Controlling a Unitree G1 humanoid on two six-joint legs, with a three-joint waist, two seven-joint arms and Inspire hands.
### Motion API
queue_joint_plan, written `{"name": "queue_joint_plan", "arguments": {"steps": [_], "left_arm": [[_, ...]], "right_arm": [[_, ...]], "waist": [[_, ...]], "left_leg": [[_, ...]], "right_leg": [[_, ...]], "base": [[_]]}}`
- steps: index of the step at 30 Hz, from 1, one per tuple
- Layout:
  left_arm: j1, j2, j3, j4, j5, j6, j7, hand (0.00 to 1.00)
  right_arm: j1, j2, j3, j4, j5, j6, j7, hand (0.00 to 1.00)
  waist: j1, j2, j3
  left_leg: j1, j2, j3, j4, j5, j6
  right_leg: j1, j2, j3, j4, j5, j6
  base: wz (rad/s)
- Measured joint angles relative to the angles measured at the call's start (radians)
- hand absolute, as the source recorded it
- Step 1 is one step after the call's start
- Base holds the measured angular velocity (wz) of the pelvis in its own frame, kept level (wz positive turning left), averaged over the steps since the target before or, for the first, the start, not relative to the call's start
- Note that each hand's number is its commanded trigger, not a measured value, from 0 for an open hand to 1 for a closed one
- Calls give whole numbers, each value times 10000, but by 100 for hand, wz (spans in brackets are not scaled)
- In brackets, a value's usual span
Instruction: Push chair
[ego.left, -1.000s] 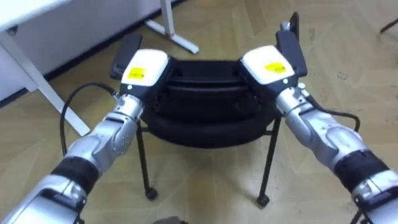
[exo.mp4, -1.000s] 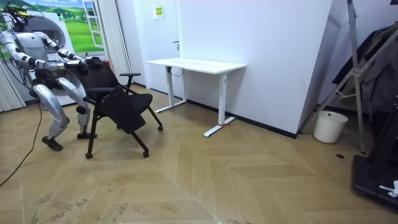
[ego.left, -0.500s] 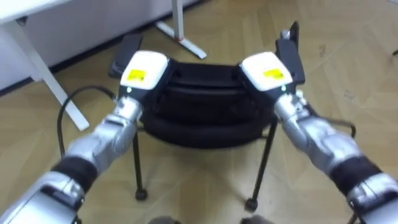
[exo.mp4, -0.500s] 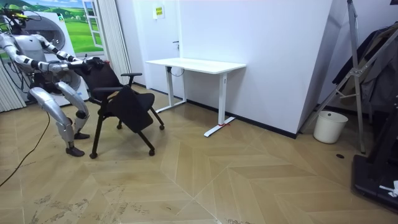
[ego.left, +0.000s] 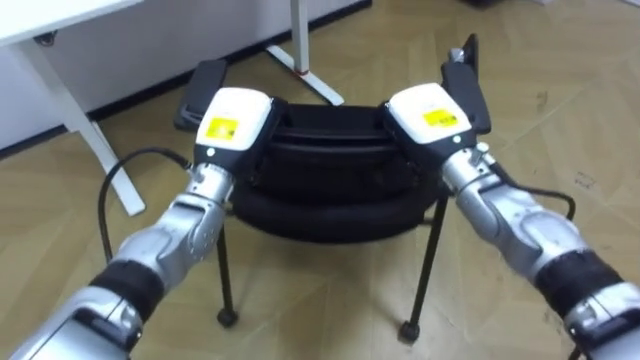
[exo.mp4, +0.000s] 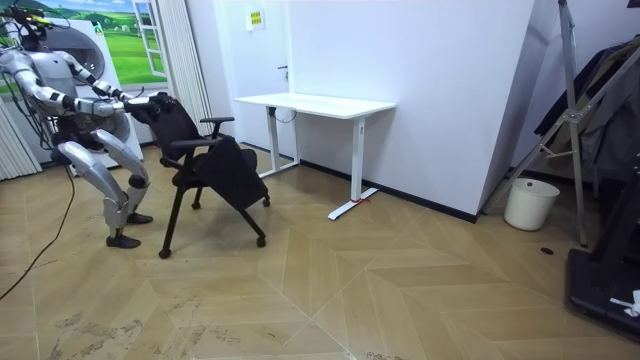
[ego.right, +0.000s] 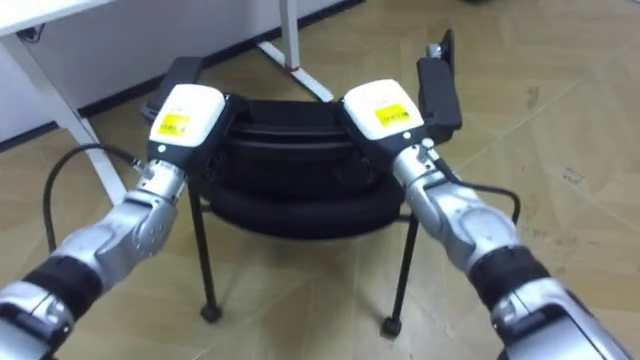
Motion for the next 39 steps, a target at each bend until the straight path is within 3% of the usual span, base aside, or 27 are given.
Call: {"name": "queue_joint_plan", "arguments": {"steps": [1, 2, 3, 4, 5, 7, 12, 16, 17, 19, 22, 25, 26, 27, 28, 30, 31, 32, 33, 34, 35, 37, 39], "left_arm": [[-29, -7, 1, -16, 1, 27, 22, 100], [-26, 25, 6, -91, 15, 40, 27, 100], [-2, 55, 6, -151, 15, 53, 36, 100], [-41, 97, 6, -235, 15, 71, 33, 100], [-184, 90, 0, -234, 15, 111, 21, 100], [-331, 84, -7, -276, 15, 162, -46, 100], [-298, 124, 32, -531, 72, 275, -148, 100], [7, 99, 107, -665, 189, 292, -238, 100], [57, 94, 113, -663, 210, 269, -249, 100], [73, 87, 113, -666, 306, 260, -312, 100], [65, 228, 148, -656, 318, 189, -364, 100], [-80, 274, 195, -579, 323, 77, -482, 100], [-46, 331, 176, -564, 326, 37, -475, 100], [-32, 380, 174, -565, 327, 10, -468, 100], [-31, 460, 180, -476, 325, -98, -411, 100], [-39, 469, 183, -262, 314, -181, -290, 100], [12, 494, 189, -213, 316, -187, -207, 100], [58, 534, 222, -215, 318, -178, -146, 100], [119, 572, 227, -222, 318, -165, -104, 100], [211, 603, 239, -271, 319, -162, 17, 100], [221, 583, 280, -343, 319, -110, 44, 100], [220, 455, 366, -359, 306, 43, 44, 100], [167, 395, 432, -427, 292, 154, 34, 100]], "right_arm": [[-44, -22, 0, 16, 0, 0, -40, 100], [-42, -116, 2, 12, 1, -7, -121, 100], [-45, -94, 3, 13, -3, -2, -146, 100], [-48, -141, 4, -68, -21, 7, -254, 100], [-74, -195, -7, -129, -18, 51, -360, 100], [-114, -212, -14, -123, 4, 125, -506, 100], [-137, -142, -1, -109, -12, 132, -646, 100], [42, -119, 38, -62, -6, 148, -651, 100], [94, -99, 65, -48, 14, 170, -651, 100], [214, -45, 72, 14, 106, 198, -650, 100], [233, 146, 106, 49, 200, 367, -650, 100], [220, 224, 109, 7, 255, 512, -651, 100], [234, 291, 205, 22, 365, 588, -651, 100], [233, 319, 225, 16, 379, 591, -650, 100], [233, 400, 245, 3, 376, 609, -652, 100], [240, 505, 343, 9, 377, 727, -683, 100], [241, 592, 400, 26, 377, 787, -682, 100], [227, 651, 405, 25, 364, 795, -681, 100], [238, 706, 410, 48, 363, 805, -673, 100], [212, 710, 410, 35, 326, 798, -639, 100], [108, 673, 408, 44, 316, 798, -615, 100], [-74, 614, 409, 98, 309, 793, -498, 100], [-232, 534, 429, 81, 312, 790, -423, 100]], "waist": [[39, -18, 16], [104, -11, 16], [135, 15, 1], [68, 128, -80], [-9, 50, -55], [-45, 8, -57], [-52, -28, -81], [76, -216, -129], [87, -213, -128], [115, -194, -116], [242, -182, -108], [312, 16, -46], [401, 64, -18], [464, 69, -15], [506, 69, -14], [406, 84, -5], [416, -33, -50], [410, -40, -40], [416, -85, -89], [434, -158, -194], [489, -104, -202], [627, -69, -217], [674, -83, -206]], "left_leg": [[-326, -124, 265, -819, 70, -63], [-618, -120, 452, -1422, 553, 135], [-678, -124, 472, -1543, 807, 192], [-741, -260, 446, -1669, 1058, 430], [-763, -456, 435, -1869, 1189, 521], [-761, -627, 444, -2157, 1343, 616], [-447, -767, 633, -2512, 1203, 845], [227, -984, 932, -2649, 803, 1082], [365, -968, 955, -2544, 683, 1084], [538, -815, 892, -2162, 297, 1109], [640, -741, 792, -1519, -308, 1056], [758, -542, 545, -1223, -677, 1106], [922, -474, 416, -1280, -751, 1047], [985, -404, 414, -1328, -775, 1010], [1084, -337, 317, -1461, -771, 923], [1257, -279, 16, -1680, -662, 692], [1377, -271, -88, -1871, -660, 559], [1469, -222, -341, -1877, -748, 329], [1487, -207, -450, -1893, -761, 196], [1505, -168, -617, -1912, -781, -10], [1499, -19, -652, -1932, -731, -143], [1511, 147, -627, -2128, -627, -322], [1521, 232, -632, -2371, -525, -503]], "right_leg": [[11, -85, -4, -14, -28, 32], [-6, -142, -31, -9, -50, 28], [0, -186, -72, -14, -68, 73], [-18, -265, -147, -44, -65, 212], [-52, -391, -164, -110, -29, 356], [-43, -452, -172, -362, 44, 482], [303, -596, -142, -818, 117, 582], [652, -883, 217, -464, 64, 943], [581, -961, 224, 70, 295, 1185], [396, -1003, 348, 981, 753, 1305], [-46, -1154, 376, 2285, 1418, 1184], [-364, -960, 448, 2952, 2270, 1109], [-467, -780, 476, 2994, 2175, 1151], [-540, -671, 505, 2858, 1891, 1279], [-728, -535, 407, 2323, 1432, 1254], [-765, -411, 179, 542, 1310, 1114], [-758, -323, 272, -983, 1457, 1101], [-725, -220, 287, -1730, 1933, 961], [-595, -187, 210, -1719, 1989, 820], [-499, -139, -66, -1640, 1993, 459], [-430, -72, -280, -1595, 1901, 276], [-412, -29, -489, -1570, 1772, 33], [-418, -25, -646, -1559, 1616, -55]], "base": [[-15], [-22], [-13], [14], [26], [17], [1], [-11], [-9], [2], [-4], [7], [-11], [-7], [21], [43], [49], [47], [51], [45], [40], [28], [23]]}}
